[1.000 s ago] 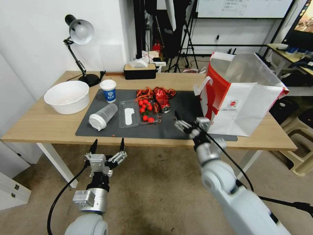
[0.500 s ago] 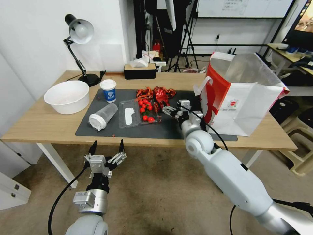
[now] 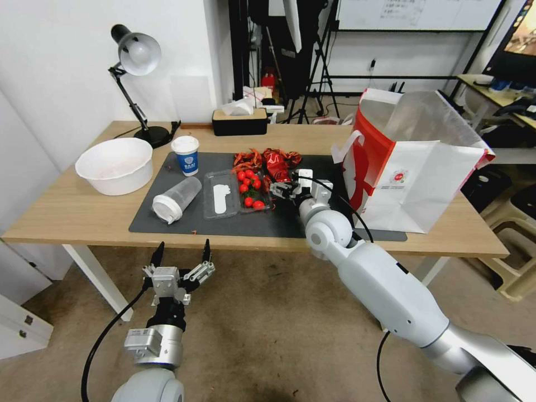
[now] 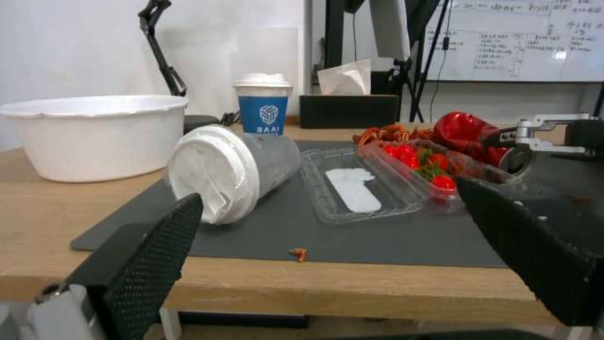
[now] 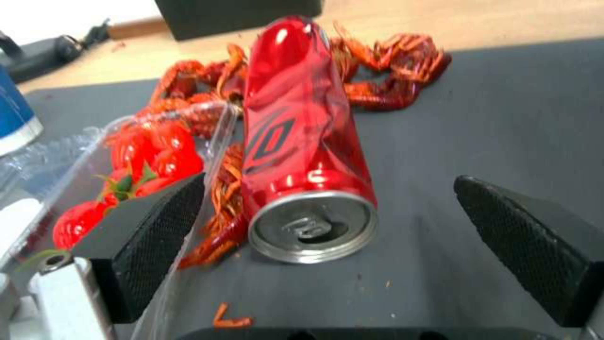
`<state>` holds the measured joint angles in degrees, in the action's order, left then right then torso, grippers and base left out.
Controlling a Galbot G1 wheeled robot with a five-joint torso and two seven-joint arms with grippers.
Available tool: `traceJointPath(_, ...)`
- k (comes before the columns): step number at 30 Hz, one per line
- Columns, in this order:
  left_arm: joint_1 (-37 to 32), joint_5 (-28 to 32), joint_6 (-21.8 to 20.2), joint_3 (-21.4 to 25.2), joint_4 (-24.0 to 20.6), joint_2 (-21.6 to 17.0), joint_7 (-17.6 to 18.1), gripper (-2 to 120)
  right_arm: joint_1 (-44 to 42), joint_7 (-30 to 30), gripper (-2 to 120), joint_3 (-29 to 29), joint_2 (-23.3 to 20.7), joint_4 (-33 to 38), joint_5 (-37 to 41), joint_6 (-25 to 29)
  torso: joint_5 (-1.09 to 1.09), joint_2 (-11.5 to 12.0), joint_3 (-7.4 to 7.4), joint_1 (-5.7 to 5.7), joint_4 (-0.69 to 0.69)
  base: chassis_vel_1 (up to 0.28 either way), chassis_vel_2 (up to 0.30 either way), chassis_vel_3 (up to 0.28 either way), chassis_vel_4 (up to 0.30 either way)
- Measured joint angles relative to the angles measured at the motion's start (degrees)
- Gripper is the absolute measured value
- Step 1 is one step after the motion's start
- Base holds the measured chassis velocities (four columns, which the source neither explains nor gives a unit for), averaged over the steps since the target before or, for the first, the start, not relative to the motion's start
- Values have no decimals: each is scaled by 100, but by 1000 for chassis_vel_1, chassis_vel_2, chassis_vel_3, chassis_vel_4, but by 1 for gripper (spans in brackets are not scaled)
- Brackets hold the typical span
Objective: Pick up the trash from the table and place it into the takeout bag.
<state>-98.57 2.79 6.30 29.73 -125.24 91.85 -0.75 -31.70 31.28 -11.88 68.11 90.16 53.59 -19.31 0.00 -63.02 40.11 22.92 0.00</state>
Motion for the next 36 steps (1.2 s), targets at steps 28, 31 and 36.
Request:
traceJointPath(28,23,22,27,19,33,-18,5,100,374,96,48,-95,211,-353,295,-414,0,0,0,0,0,0,0,0,0)
traceJointPath(31,29,24,43,19,56,-15,5,100,361,123,43,-95,249,-362,296,-415,0,-2,-2,0,0,0,0,0,0)
traceJointPath(36,30,24,48,19,61,-18,5,100,321,122,43,-71,230,-319,292,-414,1,-1,-1,-1,1,0,0,0,0)
